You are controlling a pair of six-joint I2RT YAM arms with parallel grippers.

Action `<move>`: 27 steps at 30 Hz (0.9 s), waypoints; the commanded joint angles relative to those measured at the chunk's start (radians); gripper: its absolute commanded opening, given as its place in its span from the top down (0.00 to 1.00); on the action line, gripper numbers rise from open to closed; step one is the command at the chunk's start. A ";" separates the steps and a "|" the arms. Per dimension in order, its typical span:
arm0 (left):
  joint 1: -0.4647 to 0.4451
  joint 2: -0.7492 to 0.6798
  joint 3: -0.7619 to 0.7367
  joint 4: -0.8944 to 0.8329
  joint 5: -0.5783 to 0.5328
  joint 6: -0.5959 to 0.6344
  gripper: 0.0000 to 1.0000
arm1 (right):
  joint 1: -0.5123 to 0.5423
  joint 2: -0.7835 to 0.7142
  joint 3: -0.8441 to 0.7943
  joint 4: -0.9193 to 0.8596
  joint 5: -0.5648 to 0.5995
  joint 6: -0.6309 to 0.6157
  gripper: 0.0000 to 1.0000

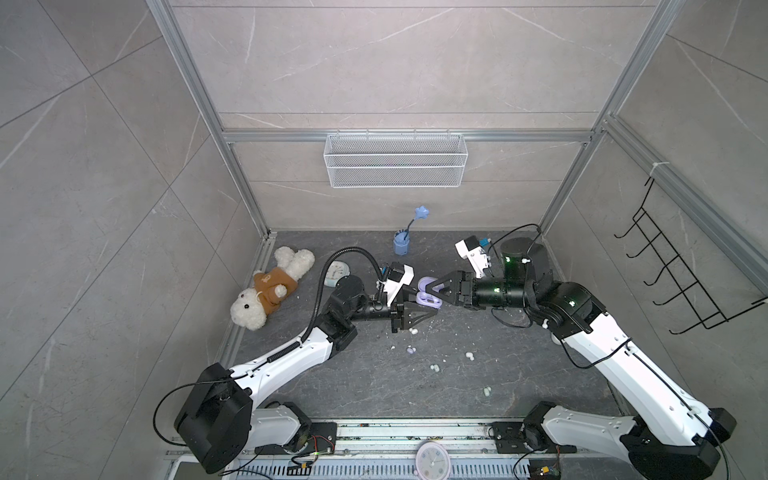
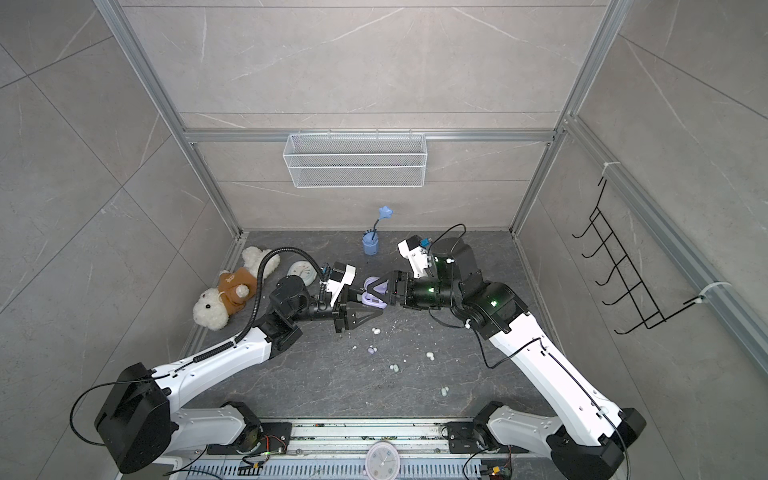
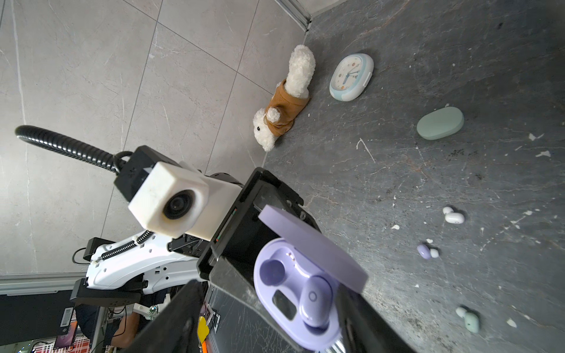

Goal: Insert the wireless bluetooth earbuds into the charging case
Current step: 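Move the right gripper away from the case over the second lavender earbud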

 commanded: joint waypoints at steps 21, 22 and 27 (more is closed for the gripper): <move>0.078 -0.311 -0.204 -0.014 -0.110 -0.026 0.75 | -0.002 -0.088 -0.134 -0.191 0.209 0.048 0.22; 0.078 -0.339 -0.211 -0.040 -0.112 -0.021 0.75 | -0.002 -0.071 -0.156 -0.189 0.220 0.048 0.22; 0.078 -0.457 -0.248 -0.138 -0.133 -0.022 0.75 | 0.018 0.043 -0.222 -0.171 0.269 -0.008 0.23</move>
